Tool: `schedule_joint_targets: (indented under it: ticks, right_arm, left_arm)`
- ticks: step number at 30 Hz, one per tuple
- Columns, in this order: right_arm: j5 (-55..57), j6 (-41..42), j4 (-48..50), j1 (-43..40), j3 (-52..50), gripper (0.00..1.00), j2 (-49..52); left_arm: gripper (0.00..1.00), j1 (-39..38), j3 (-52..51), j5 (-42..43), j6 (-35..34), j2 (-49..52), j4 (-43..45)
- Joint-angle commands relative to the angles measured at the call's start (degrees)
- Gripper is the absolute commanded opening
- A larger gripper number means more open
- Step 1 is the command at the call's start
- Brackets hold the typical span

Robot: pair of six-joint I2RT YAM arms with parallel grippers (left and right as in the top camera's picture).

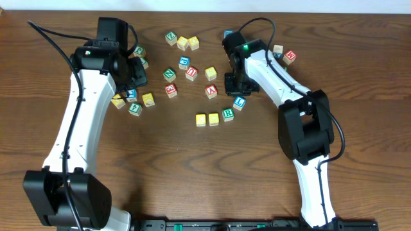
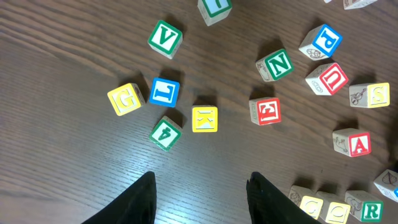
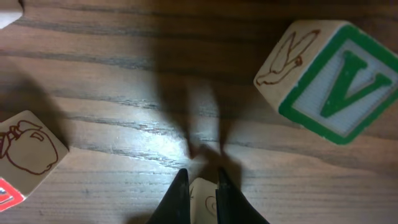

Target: Spell out CORL

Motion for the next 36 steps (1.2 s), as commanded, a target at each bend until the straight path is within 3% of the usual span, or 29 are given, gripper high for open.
schedule_joint_targets:
  ticks: [1,18,29,36]
  right_arm:
    - [0.2,-3.2,0.2,-0.1,-0.3,0.1,0.0]
    - [-8.6,-13.9,-5.5,0.0,-0.3,0.06,0.0]
    - [-9.4,-14.1,-7.8,0.2,-0.3,0.01,-0.4]
    - [-9.3,-14.0,-4.1,0.2,0.1,0.05,-9.4]
  left_arm:
    - [0.47,0.0,-0.6,-0.1,-0.5,0.1,-0.1]
    - [0.47,-0.6,-0.6,0.1,-0.5,0.1,-0.1]
    - [0.47,-2.3,-0.6,-0.1,-0.5,0.1,-0.1]
    - [0.47,-2.3,0.6,-0.2,0.7,-0.2,1.8]
